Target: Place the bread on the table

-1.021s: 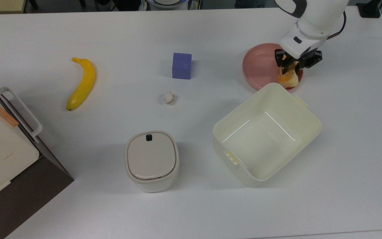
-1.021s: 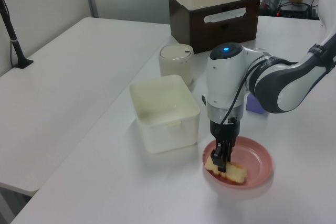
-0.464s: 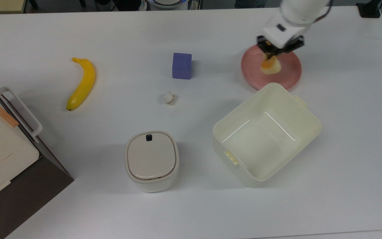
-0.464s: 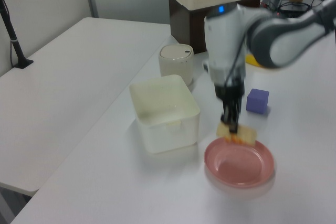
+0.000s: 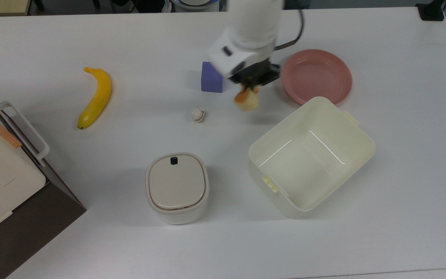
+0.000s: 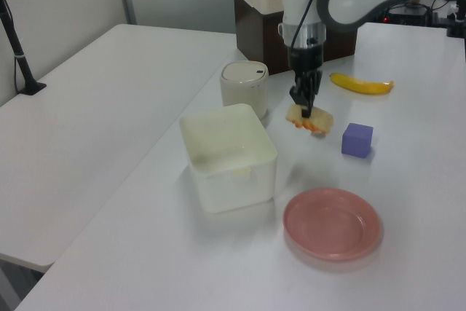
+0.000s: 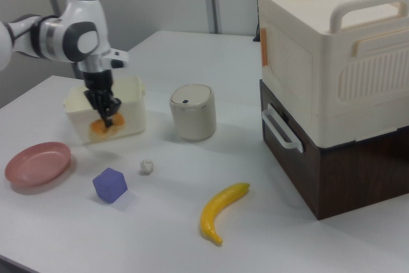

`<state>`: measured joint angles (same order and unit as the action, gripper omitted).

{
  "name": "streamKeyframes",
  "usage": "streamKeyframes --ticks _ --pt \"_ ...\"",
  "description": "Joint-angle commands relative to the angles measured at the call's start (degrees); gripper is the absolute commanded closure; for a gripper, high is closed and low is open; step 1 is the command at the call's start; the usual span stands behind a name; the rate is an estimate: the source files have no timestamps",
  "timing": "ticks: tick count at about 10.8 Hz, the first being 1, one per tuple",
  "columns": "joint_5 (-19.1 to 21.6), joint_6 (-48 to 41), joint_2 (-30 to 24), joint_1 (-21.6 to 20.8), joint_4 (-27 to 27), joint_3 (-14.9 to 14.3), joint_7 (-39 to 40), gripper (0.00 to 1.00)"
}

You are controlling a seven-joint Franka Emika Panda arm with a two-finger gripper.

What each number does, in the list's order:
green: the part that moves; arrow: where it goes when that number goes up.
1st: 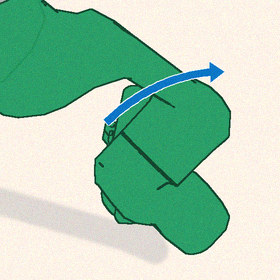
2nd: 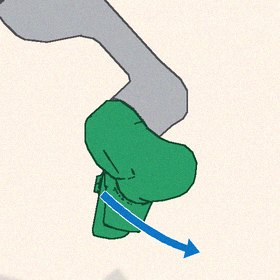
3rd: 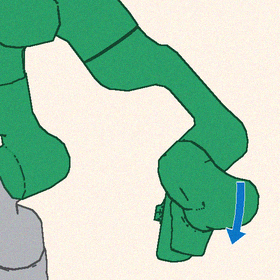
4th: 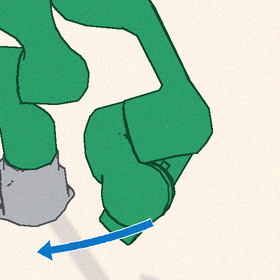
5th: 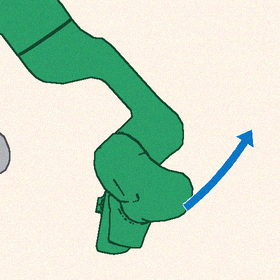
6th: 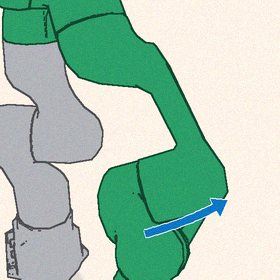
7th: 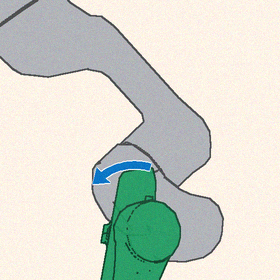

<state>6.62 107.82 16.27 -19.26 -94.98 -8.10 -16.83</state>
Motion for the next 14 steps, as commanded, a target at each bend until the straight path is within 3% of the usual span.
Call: streamKeyframes --ticks 1,4,12,14 --pt "2.86 1.08 0.43 0.01 0.32 -5.5 3.19 0.0" --pt "2.96 0.73 0.26 -0.08 0.41 -9.48 6.98 0.0" --pt "-0.29 0.81 0.08 -1.04 0.41 -9.13 8.22 0.0" --pt "-4.31 0.81 -2.02 -0.43 0.41 -8.78 11.79 0.0"
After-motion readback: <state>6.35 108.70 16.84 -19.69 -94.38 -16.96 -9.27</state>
